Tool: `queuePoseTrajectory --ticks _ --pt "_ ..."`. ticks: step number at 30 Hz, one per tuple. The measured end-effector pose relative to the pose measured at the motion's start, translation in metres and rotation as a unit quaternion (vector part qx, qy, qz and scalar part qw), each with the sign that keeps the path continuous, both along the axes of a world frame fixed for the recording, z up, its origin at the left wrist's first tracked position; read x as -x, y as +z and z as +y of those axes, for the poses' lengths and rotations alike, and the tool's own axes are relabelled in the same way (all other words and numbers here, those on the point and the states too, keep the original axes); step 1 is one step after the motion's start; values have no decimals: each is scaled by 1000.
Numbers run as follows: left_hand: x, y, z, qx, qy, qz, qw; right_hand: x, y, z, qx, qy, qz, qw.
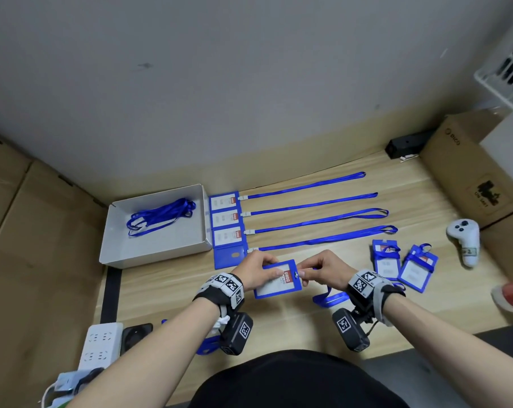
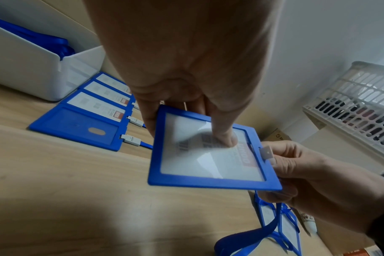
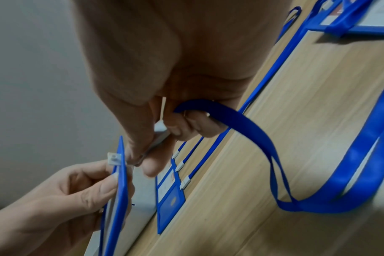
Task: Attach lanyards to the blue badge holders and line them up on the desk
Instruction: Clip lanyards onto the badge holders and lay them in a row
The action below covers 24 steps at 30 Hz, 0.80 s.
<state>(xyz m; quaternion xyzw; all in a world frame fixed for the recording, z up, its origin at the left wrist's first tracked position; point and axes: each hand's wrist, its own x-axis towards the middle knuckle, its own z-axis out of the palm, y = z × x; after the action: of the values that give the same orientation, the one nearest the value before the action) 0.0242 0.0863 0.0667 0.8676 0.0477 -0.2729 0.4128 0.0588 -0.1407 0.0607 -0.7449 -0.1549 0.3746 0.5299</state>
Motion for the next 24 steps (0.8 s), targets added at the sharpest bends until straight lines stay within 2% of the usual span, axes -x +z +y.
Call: queuePoseTrajectory --ticks 3,8,12,19,24 --pt "1 1 2 -22 1 -3 1000 1 1 1 -5 16 31 999" --pt "0 7 4 -104 17 -42 994 -2 -3 3 56 15 46 997" --pt "2 14 0 -113 9 -46 992 -4 -3 10 29 -3 49 998" --pt "3 24 -2 -214 8 -75 974 -3 -6 23 37 -6 68 997" --pt "2 28 -6 -239 4 -95 966 -4 -6 28 18 -29 74 997"
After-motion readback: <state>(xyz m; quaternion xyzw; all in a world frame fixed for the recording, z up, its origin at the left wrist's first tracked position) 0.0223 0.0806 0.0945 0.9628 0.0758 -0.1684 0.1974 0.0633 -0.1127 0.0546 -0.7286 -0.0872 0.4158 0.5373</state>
